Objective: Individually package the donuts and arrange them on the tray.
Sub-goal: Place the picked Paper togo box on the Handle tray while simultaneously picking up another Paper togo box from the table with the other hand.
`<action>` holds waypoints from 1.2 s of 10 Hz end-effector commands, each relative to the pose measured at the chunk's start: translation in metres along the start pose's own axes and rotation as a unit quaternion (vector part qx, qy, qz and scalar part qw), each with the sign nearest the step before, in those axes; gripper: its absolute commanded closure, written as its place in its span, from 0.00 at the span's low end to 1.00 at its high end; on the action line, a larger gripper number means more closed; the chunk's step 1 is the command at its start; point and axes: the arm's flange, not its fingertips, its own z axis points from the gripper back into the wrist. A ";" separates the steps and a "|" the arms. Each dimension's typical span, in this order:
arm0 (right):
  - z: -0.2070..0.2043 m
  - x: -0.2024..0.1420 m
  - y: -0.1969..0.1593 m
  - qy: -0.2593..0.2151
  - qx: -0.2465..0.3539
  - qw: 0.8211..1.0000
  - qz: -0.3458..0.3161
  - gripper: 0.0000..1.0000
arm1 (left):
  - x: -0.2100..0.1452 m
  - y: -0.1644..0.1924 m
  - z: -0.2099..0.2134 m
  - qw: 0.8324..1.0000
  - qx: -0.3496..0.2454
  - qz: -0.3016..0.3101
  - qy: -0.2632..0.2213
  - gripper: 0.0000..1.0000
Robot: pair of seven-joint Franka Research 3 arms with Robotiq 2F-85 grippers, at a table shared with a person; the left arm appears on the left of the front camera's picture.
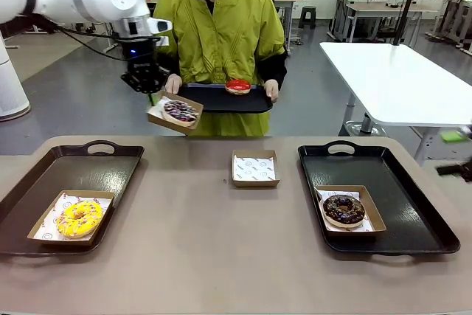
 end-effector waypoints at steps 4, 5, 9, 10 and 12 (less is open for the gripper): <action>-0.160 0.056 0.103 -0.020 -0.153 0.988 0.006 0.00 | -0.078 0.080 0.027 1.000 0.008 -0.018 0.004 0.99; -0.190 0.056 0.114 -0.020 -0.182 0.983 0.023 0.00 | -0.088 0.092 0.031 1.000 0.018 -0.017 -0.004 0.99; -0.278 0.046 0.119 -0.014 -0.263 0.963 0.060 0.00 | -0.125 0.137 0.031 0.998 0.037 -0.002 -0.047 0.99; -0.291 0.043 0.114 -0.011 -0.279 0.958 0.066 0.00 | -0.133 0.149 0.027 0.998 0.036 -0.001 -0.054 0.99; -0.304 0.040 0.105 -0.007 -0.289 0.955 0.070 0.00 | -0.138 0.167 0.018 0.998 0.027 0.005 -0.056 0.99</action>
